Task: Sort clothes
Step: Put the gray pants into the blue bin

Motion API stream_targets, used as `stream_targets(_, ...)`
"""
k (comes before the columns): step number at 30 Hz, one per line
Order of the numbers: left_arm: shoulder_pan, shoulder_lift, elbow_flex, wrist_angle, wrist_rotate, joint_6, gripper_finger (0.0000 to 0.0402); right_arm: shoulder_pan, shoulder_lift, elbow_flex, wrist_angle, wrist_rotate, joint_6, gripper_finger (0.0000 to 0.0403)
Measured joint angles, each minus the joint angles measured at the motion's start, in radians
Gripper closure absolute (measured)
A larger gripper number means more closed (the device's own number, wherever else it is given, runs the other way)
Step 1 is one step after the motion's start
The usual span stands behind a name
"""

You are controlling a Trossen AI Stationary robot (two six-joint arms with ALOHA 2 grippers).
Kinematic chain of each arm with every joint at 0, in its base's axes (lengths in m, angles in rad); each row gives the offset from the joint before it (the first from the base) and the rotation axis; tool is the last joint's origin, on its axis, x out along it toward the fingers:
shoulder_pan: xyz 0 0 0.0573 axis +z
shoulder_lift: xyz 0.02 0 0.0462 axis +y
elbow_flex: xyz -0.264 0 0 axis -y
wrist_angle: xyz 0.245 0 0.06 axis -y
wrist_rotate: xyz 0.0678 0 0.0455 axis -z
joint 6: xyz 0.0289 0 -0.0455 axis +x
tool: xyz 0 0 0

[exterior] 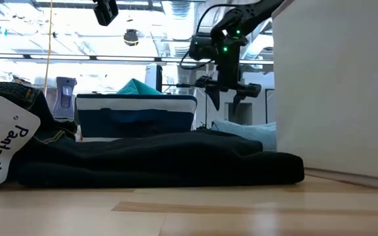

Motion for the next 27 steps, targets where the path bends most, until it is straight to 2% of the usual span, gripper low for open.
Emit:
stream_targets(8, 0.000, 0.000, 0.000, 0.002, 0.000, 0.001, 0.0271, -0.019, 0.000, -0.066, 0.022, -0.073, 0.008, 0.0140)
stream_targets(17, 0.000, 0.000, 0.000, 0.002, 0.000, -0.004, 0.0271, -0.025, 0.001, -0.080, 0.025, -0.093, 0.043, 0.0140)
stream_targets(27, 0.000, 0.000, 0.000, 0.002, 0.000, -0.003, 0.0271, -0.052, 0.001, -0.080, 0.034, -0.149, -0.080, 0.0140)
